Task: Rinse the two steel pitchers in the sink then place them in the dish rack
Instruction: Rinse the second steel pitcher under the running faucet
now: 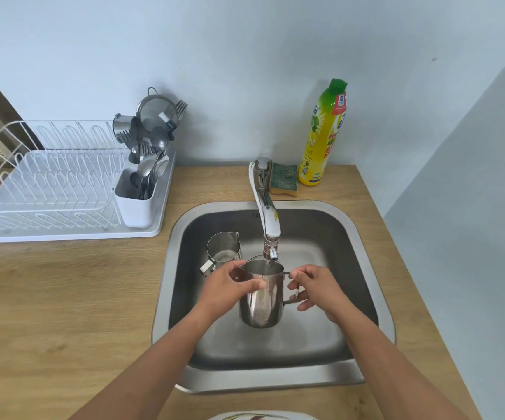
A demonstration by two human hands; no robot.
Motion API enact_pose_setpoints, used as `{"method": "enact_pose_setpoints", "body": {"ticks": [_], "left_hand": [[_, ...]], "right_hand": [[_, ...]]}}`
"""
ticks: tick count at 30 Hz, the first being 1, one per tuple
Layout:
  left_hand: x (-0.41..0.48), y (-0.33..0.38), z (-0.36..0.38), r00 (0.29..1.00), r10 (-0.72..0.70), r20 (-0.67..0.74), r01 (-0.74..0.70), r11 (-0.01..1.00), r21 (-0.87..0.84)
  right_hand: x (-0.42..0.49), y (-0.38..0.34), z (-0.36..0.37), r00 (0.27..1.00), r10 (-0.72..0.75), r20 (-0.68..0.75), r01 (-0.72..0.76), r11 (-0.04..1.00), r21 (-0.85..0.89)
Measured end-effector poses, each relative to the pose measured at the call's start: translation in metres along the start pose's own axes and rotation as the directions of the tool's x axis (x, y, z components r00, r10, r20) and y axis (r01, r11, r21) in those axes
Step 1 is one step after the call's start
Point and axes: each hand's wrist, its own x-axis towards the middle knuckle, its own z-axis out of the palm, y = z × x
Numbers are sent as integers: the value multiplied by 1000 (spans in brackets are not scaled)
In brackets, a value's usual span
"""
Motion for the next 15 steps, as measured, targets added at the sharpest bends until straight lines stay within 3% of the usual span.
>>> {"method": "enact_pose_setpoints", "body": {"ticks": [5, 15], "left_hand": [[2, 4, 0, 989, -130, -68, 120, 984, -133], [0, 6, 6, 939, -316, 137, 338, 923, -185]], "right_hand": [[-3, -1, 7, 998, 51, -20, -52, 997, -58], [2, -8, 11, 990, 130, -54, -136, 981, -135]]}}
